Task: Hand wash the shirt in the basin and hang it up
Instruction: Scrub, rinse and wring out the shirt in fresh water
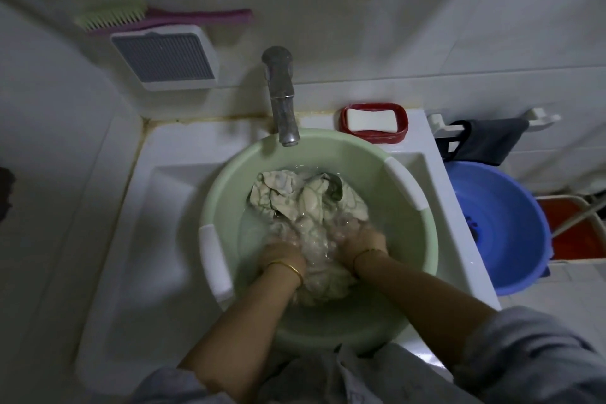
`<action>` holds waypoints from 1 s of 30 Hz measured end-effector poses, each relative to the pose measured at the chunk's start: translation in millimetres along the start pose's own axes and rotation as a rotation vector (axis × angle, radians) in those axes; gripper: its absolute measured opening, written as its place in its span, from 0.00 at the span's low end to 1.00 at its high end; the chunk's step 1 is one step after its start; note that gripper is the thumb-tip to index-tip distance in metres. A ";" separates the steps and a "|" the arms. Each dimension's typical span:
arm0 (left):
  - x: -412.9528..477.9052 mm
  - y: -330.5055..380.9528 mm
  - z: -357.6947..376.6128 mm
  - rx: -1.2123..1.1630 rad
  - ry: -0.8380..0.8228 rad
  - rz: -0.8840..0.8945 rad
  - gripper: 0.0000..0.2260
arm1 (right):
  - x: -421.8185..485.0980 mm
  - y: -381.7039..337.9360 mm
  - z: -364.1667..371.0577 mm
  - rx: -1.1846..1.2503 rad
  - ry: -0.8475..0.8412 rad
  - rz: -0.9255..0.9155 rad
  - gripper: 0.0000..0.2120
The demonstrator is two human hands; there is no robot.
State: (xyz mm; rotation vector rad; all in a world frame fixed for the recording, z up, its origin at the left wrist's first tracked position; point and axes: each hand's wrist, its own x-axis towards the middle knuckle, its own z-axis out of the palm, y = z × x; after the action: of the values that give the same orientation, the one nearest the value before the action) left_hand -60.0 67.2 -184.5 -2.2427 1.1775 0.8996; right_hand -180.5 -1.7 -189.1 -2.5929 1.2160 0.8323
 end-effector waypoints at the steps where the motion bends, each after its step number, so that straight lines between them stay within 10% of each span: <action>1: -1.0 -2.3 0.5 -0.088 0.062 0.031 0.19 | 0.2 4.3 -2.9 0.073 0.014 0.057 0.32; 5: -1.0 -2.2 -8.3 -0.731 0.204 0.144 0.17 | 5.5 -9.1 -12.8 0.768 0.096 0.312 0.26; 8: -7.2 2.1 -30.8 -1.667 0.005 0.009 0.11 | 1.6 -10.5 -39.8 1.324 0.205 0.387 0.15; 11: -16.3 8.1 -49.7 -2.275 -0.266 -0.031 0.25 | -36.3 -21.1 -67.7 1.559 0.404 0.296 0.09; 24: -42.2 27.4 -54.8 -1.673 -0.076 0.019 0.13 | -3.9 -16.2 -80.8 0.866 0.311 0.275 0.15; 27: -15.3 -0.8 -41.1 -1.021 0.262 0.193 0.07 | -13.4 -23.7 -51.5 0.671 0.186 0.140 0.19; 30: 2.8 -30.1 -19.9 -0.371 0.174 0.102 0.20 | -26.8 -37.3 -18.4 0.244 0.045 -0.089 0.32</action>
State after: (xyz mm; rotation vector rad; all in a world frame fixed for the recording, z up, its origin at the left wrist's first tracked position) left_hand -26.8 68.9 -170.3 -2.6197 1.2996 1.0525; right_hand -158.7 33.8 -162.5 -2.4588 1.1262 0.5731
